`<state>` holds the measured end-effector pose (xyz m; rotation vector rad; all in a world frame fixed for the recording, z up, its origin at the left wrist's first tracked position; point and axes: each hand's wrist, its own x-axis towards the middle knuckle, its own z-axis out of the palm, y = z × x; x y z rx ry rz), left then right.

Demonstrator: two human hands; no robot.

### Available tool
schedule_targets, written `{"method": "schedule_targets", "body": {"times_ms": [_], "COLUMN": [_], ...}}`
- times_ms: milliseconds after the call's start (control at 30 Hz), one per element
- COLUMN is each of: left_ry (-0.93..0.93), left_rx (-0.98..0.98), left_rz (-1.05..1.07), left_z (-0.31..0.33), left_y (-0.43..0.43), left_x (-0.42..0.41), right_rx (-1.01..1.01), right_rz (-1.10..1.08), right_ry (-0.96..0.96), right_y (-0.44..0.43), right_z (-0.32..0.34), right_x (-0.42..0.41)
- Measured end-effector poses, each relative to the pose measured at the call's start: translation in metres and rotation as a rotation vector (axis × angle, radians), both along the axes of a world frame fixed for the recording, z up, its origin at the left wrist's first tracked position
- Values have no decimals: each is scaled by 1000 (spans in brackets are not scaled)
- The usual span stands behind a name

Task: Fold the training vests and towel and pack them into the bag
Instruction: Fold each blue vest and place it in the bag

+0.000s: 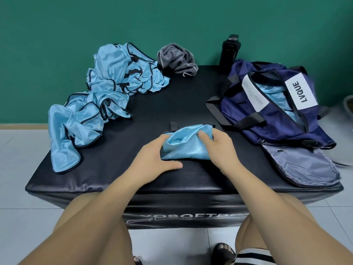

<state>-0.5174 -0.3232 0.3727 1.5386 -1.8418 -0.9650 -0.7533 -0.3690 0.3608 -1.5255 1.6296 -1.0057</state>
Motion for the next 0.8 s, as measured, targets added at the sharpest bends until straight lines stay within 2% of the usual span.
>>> {"method": "schedule_targets", "body": {"times_ms": [133,333,467,800], "left_ry": [112,181,56,-253], "left_rx": [-16,90,47,-50], "left_rz": [206,341,439,459], "left_z": [-4,-22,-23,-31], "left_y": [-6,-19,-22,-26], "left_x": [-5,-2,-10,-10], "right_rx": [-18,-53,-62,-64], "right_rz": [-12,-37,-80,-105], "right_ry": [51,138,249,659], "right_y": [0,2,2,-8], "right_z": [-1,-6,-7,-17], "right_x": [-1,1,7,12]}}
